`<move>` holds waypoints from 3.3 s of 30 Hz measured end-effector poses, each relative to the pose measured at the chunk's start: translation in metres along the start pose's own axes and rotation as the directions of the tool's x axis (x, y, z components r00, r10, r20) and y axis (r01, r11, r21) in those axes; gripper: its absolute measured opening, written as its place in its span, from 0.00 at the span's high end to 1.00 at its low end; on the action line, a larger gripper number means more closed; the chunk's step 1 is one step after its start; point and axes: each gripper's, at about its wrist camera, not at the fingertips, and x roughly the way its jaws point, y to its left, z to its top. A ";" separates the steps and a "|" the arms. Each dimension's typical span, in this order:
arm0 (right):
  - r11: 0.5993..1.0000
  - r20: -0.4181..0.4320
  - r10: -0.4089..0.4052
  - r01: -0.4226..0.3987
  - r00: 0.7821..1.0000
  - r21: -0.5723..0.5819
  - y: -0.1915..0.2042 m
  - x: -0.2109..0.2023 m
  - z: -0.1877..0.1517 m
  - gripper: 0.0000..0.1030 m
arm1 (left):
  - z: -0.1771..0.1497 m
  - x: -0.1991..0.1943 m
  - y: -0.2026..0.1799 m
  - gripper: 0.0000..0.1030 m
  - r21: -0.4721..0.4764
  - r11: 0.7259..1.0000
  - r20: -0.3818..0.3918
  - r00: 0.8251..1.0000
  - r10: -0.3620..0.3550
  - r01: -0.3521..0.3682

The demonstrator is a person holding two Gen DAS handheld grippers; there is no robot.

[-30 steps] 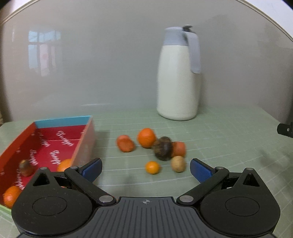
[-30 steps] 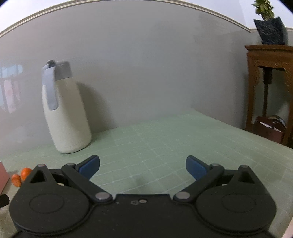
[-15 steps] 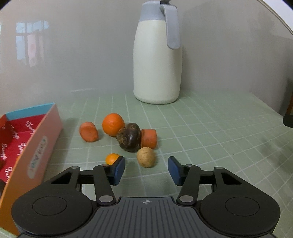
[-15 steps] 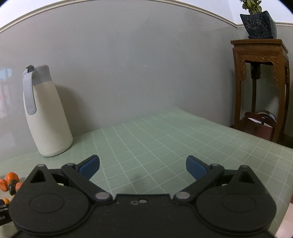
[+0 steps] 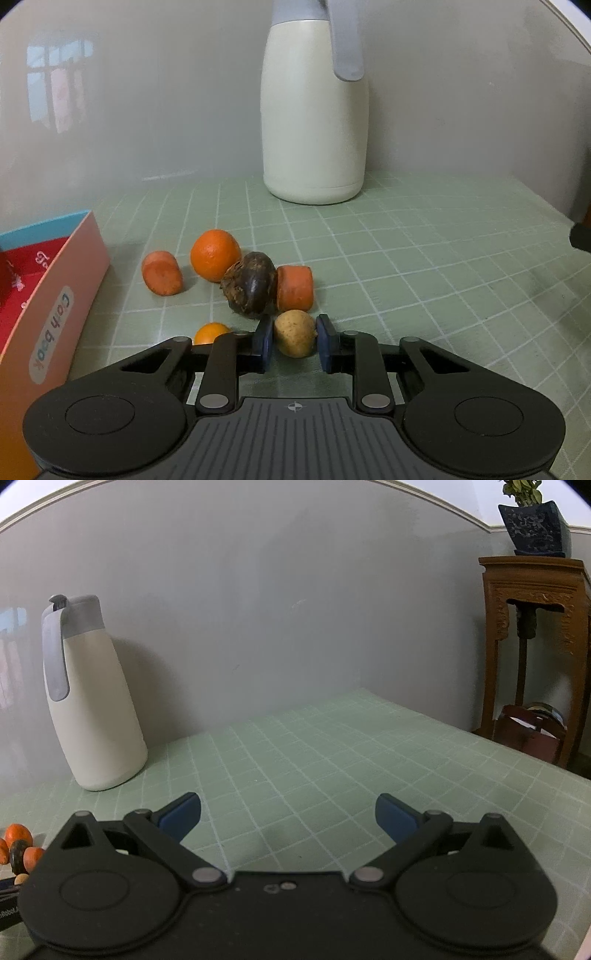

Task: Organize fruits
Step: 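Carry the tan fruit with the left gripper into the box and open, then move the right gripper to an orange-brown fruit and close on it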

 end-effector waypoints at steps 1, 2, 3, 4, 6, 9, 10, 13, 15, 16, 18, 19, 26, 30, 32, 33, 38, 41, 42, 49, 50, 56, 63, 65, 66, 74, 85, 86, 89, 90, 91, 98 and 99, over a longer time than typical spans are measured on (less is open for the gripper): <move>1.000 -0.001 0.002 -0.002 1.000 -0.002 0.001 0.001 0.000 0.02 | 0.000 0.000 0.001 0.76 -0.003 1.000 0.000 1.000 -0.002 0.002; 1.000 -0.004 0.003 -0.003 1.000 -0.004 0.002 0.001 -0.001 0.02 | 0.000 0.000 0.002 0.76 -0.011 1.000 -0.001 1.000 -0.007 0.007; 1.000 -0.006 0.005 -0.005 1.000 -0.006 0.003 0.002 -0.001 0.02 | 0.000 0.000 0.004 0.76 -0.018 1.000 -0.002 1.000 -0.011 0.011; 1.000 -0.008 0.005 -0.005 1.000 -0.009 0.004 0.002 -0.001 0.02 | 0.000 -0.001 0.004 0.76 -0.019 1.000 -0.003 1.000 -0.013 0.013; 1.000 -0.011 0.005 -0.006 1.000 -0.009 0.004 0.003 0.000 0.02 | 0.001 -0.002 0.005 0.76 -0.018 1.000 0.000 1.000 -0.017 0.017; 1.000 -0.015 0.005 -0.005 1.000 -0.009 0.006 0.003 0.000 0.02 | 0.001 -0.006 0.005 0.76 -0.016 1.000 0.007 1.000 -0.020 0.020; 1.000 -0.015 0.008 -0.008 1.000 -0.008 0.007 0.004 0.000 0.02 | 0.001 -0.007 0.005 0.76 -0.014 1.000 0.008 1.000 -0.020 0.020; 1.000 -0.017 0.015 -0.015 1.000 -0.009 0.011 0.004 0.000 0.02 | 0.000 -0.010 0.009 0.76 -0.014 1.000 0.009 1.000 -0.021 0.021; 1.000 -0.015 0.024 -0.024 1.000 -0.012 0.015 0.003 0.000 0.02 | 0.001 -0.012 0.012 0.76 -0.015 1.000 0.013 1.000 -0.020 0.021; 0.999 -0.014 0.027 -0.027 1.000 -0.017 0.017 0.003 0.000 0.02 | 0.001 -0.013 0.014 0.76 -0.016 1.000 0.016 1.000 -0.019 0.020; 0.999 -0.014 0.037 -0.037 0.999 -0.019 0.022 0.002 -0.001 0.02 | 0.001 -0.017 0.017 0.76 -0.015 1.000 0.024 1.000 -0.016 0.016; 0.999 -0.015 0.044 -0.044 0.999 -0.019 0.025 0.002 -0.001 0.02 | 0.001 -0.018 0.019 0.76 -0.016 1.000 0.026 1.000 -0.015 0.015; 0.992 -0.024 0.116 -0.117 0.993 -0.042 0.051 0.006 -0.003 0.01 | -0.003 -0.032 0.039 0.76 -0.022 1.000 0.047 0.999 0.012 -0.011; 0.984 -0.026 0.145 -0.146 0.989 -0.097 0.067 0.003 -0.006 0.01 | 0.000 -0.048 0.050 0.76 -0.047 0.999 0.082 0.996 0.025 -0.022; 0.982 -0.028 0.152 -0.155 0.988 -0.111 0.071 0.002 -0.008 0.01 | 0.001 -0.058 0.057 0.76 -0.052 0.998 0.101 0.994 0.038 -0.033; 0.982 -0.028 0.155 -0.157 0.988 -0.109 0.072 0.001 -0.008 0.01 | 0.002 -0.065 0.062 0.76 -0.055 0.998 0.115 0.992 0.050 -0.044; 0.981 -0.031 0.169 -0.171 0.985 -0.096 0.081 -0.003 -0.009 0.01 | -0.001 -0.087 0.092 0.76 -0.076 0.992 0.140 0.983 0.114 -0.104; 0.977 -0.027 0.180 -0.182 0.983 -0.109 0.089 -0.007 -0.011 0.01 | -0.006 -0.098 0.117 0.76 -0.101 0.985 0.146 0.977 0.155 -0.141; 0.976 -0.027 0.183 -0.185 0.983 -0.117 0.092 -0.009 -0.013 0.01 | -0.008 -0.101 0.126 0.76 -0.113 0.981 0.144 0.975 0.171 -0.155; 0.971 -0.040 0.186 -0.190 0.982 -0.147 0.107 -0.015 -0.020 0.01 | -0.018 -0.104 0.181 0.76 -0.195 0.956 0.115 0.963 0.243 -0.218; 0.970 -0.042 0.187 -0.191 0.981 -0.150 0.109 -0.015 -0.021 0.01 | -0.019 -0.103 0.187 0.76 -0.206 0.952 0.109 0.962 0.251 -0.225; 0.962 -0.043 0.220 -0.224 0.975 -0.153 0.128 -0.022 -0.020 0.01 | -0.029 -0.098 0.205 0.76 -0.224 0.939 0.076 0.956 0.284 -0.261; 0.944 -0.032 0.271 -0.272 0.962 -0.187 0.146 -0.037 -0.020 0.01 | -0.039 -0.095 0.221 0.76 -0.237 0.923 0.048 0.945 0.324 -0.304; 0.939 -0.025 0.277 -0.276 0.961 -0.205 0.148 -0.041 -0.020 0.01 | -0.040 -0.094 0.223 0.76 -0.241 0.918 0.049 0.940 0.337 -0.316; 0.938 -0.021 0.278 -0.277 0.960 -0.208 0.148 -0.042 -0.020 0.01 | -0.040 -0.094 0.223 0.76 -0.241 0.917 0.047 0.939 0.340 -0.319; 0.940 -0.025 0.272 -0.271 0.962 -0.209 0.143 -0.042 -0.017 0.01 | -0.040 -0.100 0.216 0.30 -0.233 0.917 0.070 0.935 0.347 -0.323; 0.931 -0.046 0.296 -0.299 0.954 -0.208 0.140 -0.037 -0.023 0.01 | -0.037 -0.106 0.212 0.28 -0.230 0.916 0.102 0.928 0.358 -0.329; 0.930 -0.055 0.293 -0.298 0.955 -0.215 0.142 -0.035 -0.025 0.02 | -0.038 -0.106 0.213 0.28 -0.232 0.916 0.101 0.928 0.359 -0.328; 0.922 -0.076 0.306 -0.315 0.949 -0.225 0.147 -0.032 -0.029 0.04 | -0.038 -0.108 0.215 0.28 -0.238 0.914 0.108 0.926 0.362 -0.329; 0.920 -0.082 0.307 -0.318 0.948 -0.230 0.149 -0.032 -0.030 0.04 | -0.038 -0.109 0.216 0.28 -0.242 0.913 0.109 0.926 0.362 -0.329; 0.917 -0.087 0.311 -0.323 0.946 -0.235 0.150 -0.031 -0.031 0.05 | -0.038 -0.109 0.217 0.28 -0.243 0.912 0.109 0.926 0.363 -0.329; 0.910 -0.132 0.281 -0.308 0.951 -0.278 0.164 -0.019 -0.042 0.18 | -0.040 -0.106 0.223 0.28 -0.250 0.912 0.104 0.928 0.359 -0.325; 0.912 -0.135 0.273 -0.301 0.952 -0.279 0.165 -0.017 -0.042 0.21 | -0.040 -0.106 0.223 0.28 -0.253 0.910 0.105 0.926 0.362 -0.327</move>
